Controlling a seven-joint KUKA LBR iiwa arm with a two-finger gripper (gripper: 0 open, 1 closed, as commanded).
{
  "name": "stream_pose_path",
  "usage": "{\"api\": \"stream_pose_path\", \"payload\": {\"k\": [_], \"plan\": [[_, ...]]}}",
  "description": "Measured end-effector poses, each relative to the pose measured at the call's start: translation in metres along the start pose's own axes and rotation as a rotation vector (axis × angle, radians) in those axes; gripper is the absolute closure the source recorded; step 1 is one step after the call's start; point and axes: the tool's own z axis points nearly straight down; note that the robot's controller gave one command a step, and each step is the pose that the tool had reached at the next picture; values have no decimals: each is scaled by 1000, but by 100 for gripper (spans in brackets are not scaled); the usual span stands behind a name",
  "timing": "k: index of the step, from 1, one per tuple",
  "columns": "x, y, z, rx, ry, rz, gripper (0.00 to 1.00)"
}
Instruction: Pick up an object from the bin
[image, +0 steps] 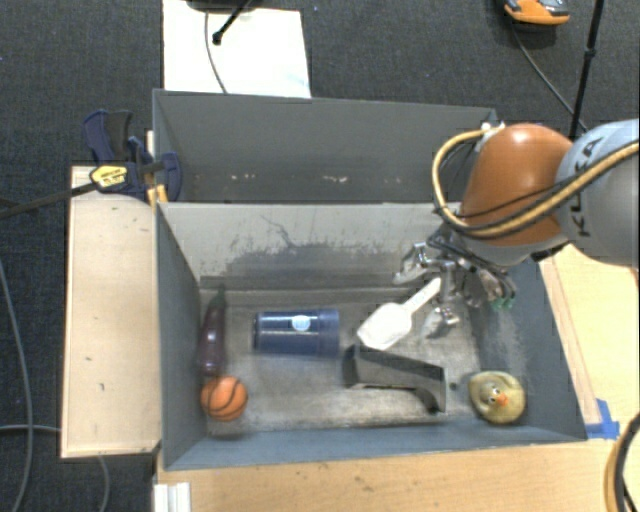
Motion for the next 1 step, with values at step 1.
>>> {"api": "stream_pose_path", "payload": {"k": [1], "plan": [[-4, -3, 40, 3, -8, -158, 0]]}}
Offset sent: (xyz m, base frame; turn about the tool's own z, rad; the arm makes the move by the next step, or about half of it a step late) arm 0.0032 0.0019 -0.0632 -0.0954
